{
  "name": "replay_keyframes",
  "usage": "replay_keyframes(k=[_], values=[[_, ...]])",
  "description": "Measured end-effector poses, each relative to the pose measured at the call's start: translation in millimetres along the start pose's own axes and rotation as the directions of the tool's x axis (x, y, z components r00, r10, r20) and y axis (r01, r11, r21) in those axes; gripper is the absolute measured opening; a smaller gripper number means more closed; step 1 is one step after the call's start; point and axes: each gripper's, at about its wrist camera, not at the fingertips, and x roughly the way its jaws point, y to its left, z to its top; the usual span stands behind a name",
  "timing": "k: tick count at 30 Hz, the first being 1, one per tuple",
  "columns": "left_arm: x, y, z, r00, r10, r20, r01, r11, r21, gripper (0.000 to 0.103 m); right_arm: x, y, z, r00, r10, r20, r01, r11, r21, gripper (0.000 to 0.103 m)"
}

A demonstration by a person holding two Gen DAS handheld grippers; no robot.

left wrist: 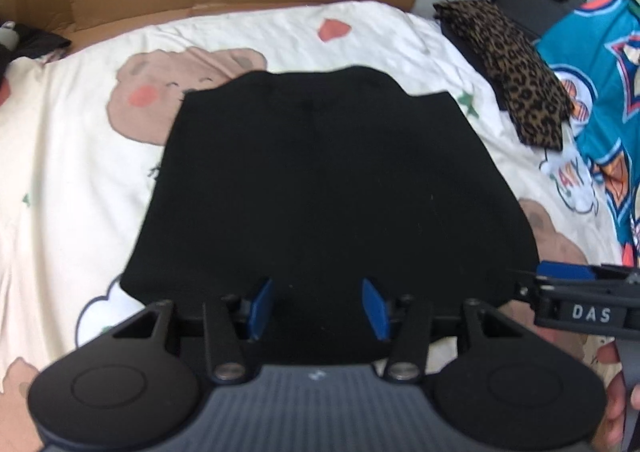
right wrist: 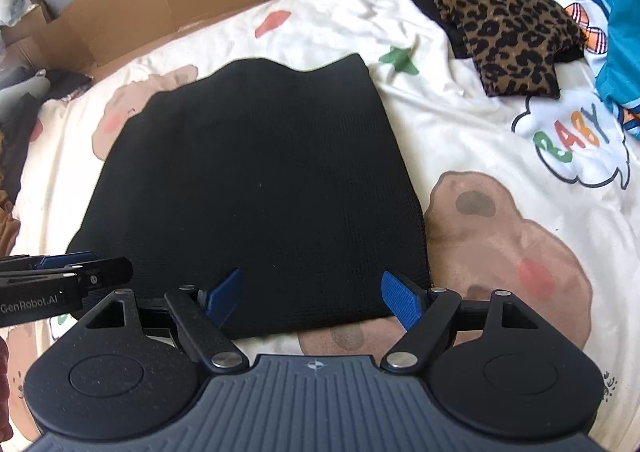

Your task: Fold clothes

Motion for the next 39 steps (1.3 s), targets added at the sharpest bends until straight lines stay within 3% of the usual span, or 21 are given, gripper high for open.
replay_keyframes(k=[5, 15, 17, 25, 27, 30, 33, 39], values=[[17, -6, -5, 0.998, -0.036, -0.055, 0.038, 0.999, 0.027, 0.048, 14, -1, -4, 0.999, -0.008, -0.041, 0.007, 1.0, -0.022, 0.082], [30, 1, -10, 0.991, -0.006, -0.131, 0.024, 0.99, 0.141, 0.039, 27, -12, -2, 0.997, -0.044, -0.067, 0.044, 0.999, 0.001, 0.081], [28, 8, -11, 0.99, -0.005, -0.141, 0.026, 0.99, 0.142, 0.03, 28, -13, -1, 0.996, -0.048, -0.07, 0.049, 0.999, 0.01, 0.08], [1, 50, -25, 0.985, 0.013, -0.175, 0.0, 0.997, 0.074, 0.024, 21, -15, 2, 0.996, -0.064, -0.067, 0.066, 0.998, 0.02, 0.079], [-6, 61, -27, 0.984, 0.037, -0.173, -0.032, 0.999, 0.029, 0.019, 15, -19, 5, 0.997, -0.058, -0.049, 0.061, 0.996, 0.068, 0.08], [-18, 78, -32, 0.984, 0.057, -0.166, -0.065, 0.997, -0.044, 0.019, 7, -26, 8, 0.999, -0.046, -0.024, 0.049, 0.988, 0.149, 0.08], [-28, 85, -37, 0.986, 0.067, -0.154, -0.08, 0.994, -0.08, 0.019, 1, -24, 9, 0.999, -0.042, -0.006, 0.042, 0.987, 0.158, 0.08], [-42, 74, -42, 0.995, 0.023, -0.094, -0.034, 0.992, -0.123, 0.019, -1, -20, 6, 1.0, -0.016, -0.006, 0.017, 0.985, 0.173, 0.077]])
